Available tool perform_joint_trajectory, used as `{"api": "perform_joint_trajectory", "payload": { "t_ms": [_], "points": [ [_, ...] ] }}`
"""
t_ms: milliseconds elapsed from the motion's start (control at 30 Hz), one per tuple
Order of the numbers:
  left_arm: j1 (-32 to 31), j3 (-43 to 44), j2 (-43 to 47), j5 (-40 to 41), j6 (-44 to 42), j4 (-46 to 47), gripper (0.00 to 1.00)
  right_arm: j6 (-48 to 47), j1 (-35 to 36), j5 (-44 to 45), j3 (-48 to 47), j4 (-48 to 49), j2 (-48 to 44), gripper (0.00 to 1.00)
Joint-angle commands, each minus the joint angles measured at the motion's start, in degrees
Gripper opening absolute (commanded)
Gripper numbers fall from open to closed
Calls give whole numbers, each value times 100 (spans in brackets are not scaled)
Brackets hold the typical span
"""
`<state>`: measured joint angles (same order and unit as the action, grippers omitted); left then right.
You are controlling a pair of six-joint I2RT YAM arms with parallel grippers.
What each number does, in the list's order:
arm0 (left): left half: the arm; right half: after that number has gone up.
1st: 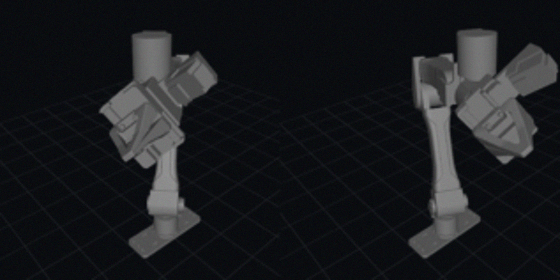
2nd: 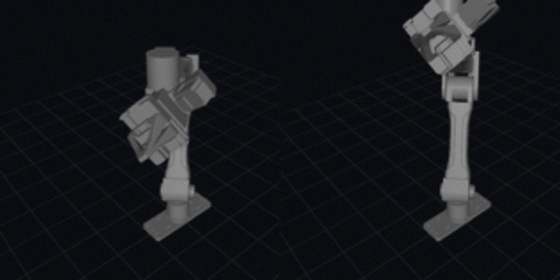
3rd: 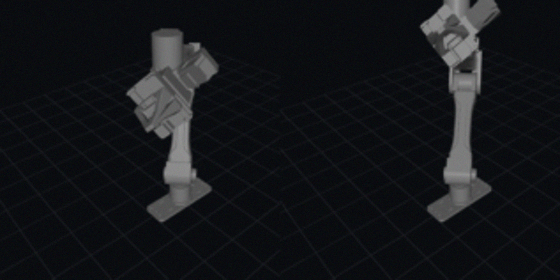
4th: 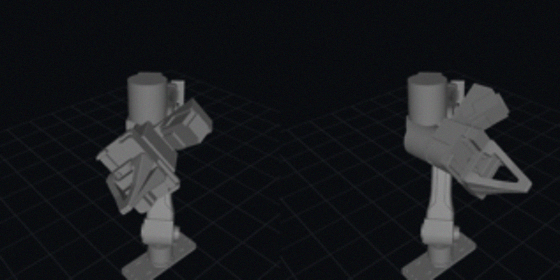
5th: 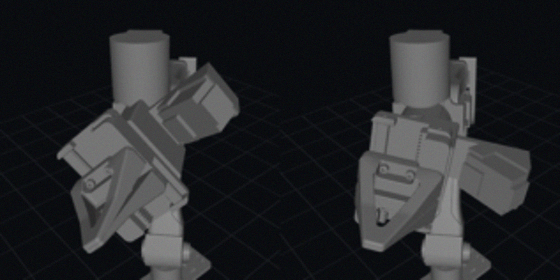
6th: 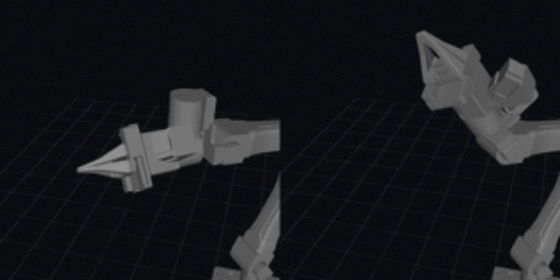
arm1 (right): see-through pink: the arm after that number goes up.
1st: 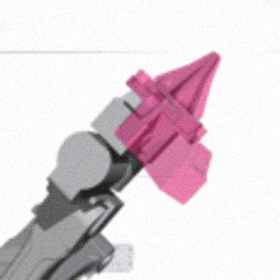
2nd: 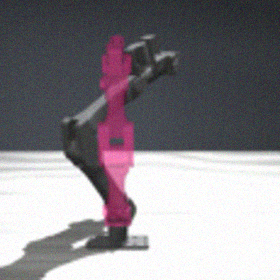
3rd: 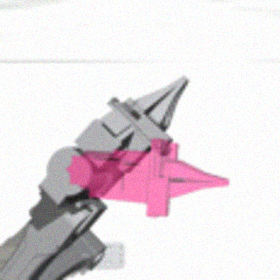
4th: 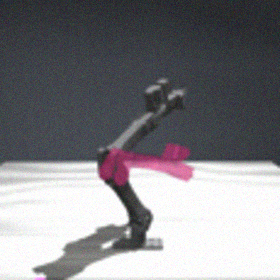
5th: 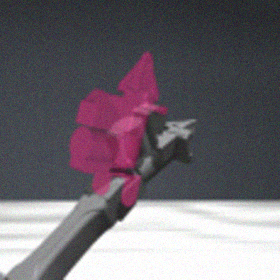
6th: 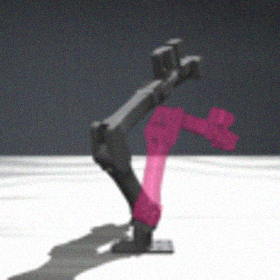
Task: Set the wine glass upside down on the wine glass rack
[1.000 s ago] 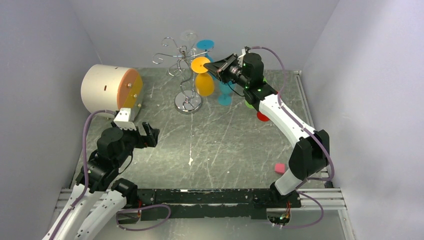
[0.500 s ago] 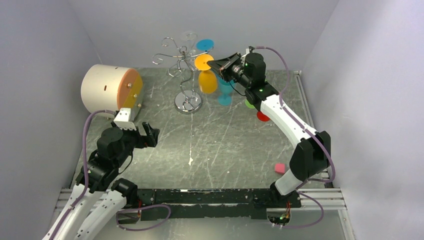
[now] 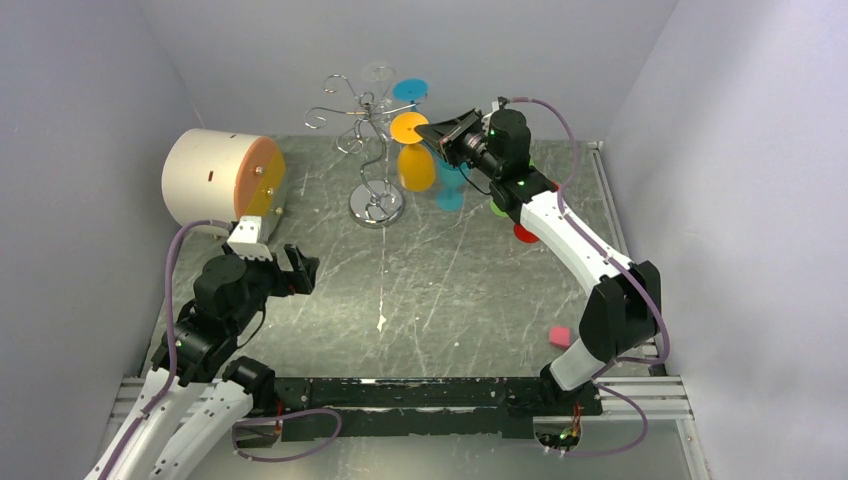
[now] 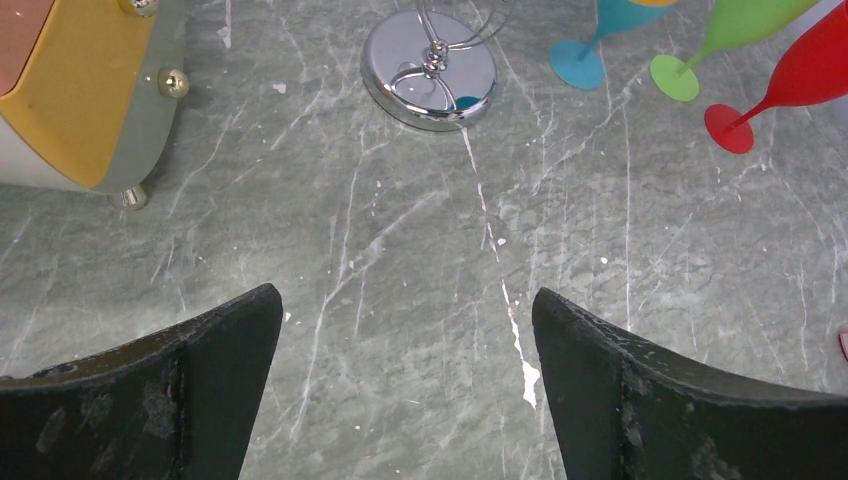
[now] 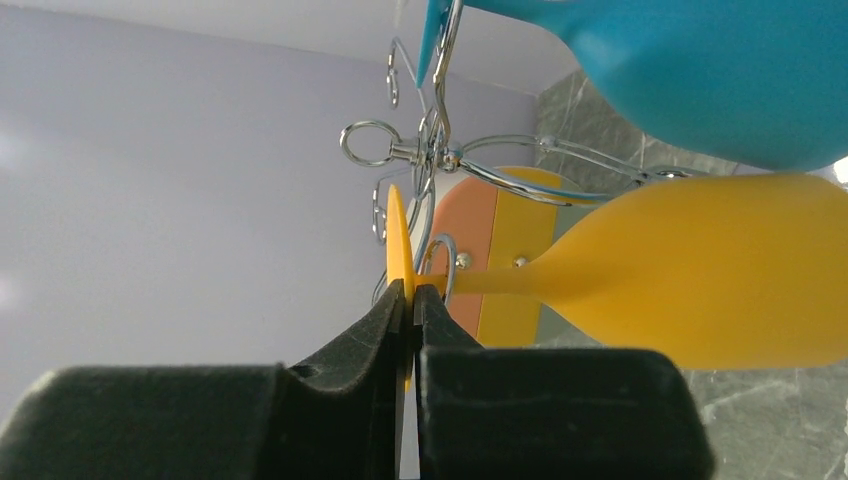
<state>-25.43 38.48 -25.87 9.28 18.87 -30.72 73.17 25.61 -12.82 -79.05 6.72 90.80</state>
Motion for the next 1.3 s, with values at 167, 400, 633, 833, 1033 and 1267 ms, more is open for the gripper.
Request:
{"api": "perform_joint_trajectory", "payload": {
  "t_ms": [167, 400, 633, 833, 1033, 1267],
  "points": [
    [29, -18, 65, 88, 35, -37, 99, -46, -73, 109, -7, 98, -199, 18],
    [29, -19, 93, 109, 45, -39, 99, -85, -94, 115, 179, 101, -310, 29],
    [29, -10, 54, 84, 33, -32, 99, -543, -134, 132, 515, 98, -609, 48],
    [29, 0, -6, 91, 37, -39, 99, -1323, -224, 642, 1054, 71, -1175, 72],
    [29, -21, 45, 36, 6, -2, 99, -3377, -344, 1407, 1071, -464, -1513, 100],
    [29, -35, 64, -48, -31, 20, 99, -4643, -727, 1955, -75, -2081, -816, 100]
  ]
}}
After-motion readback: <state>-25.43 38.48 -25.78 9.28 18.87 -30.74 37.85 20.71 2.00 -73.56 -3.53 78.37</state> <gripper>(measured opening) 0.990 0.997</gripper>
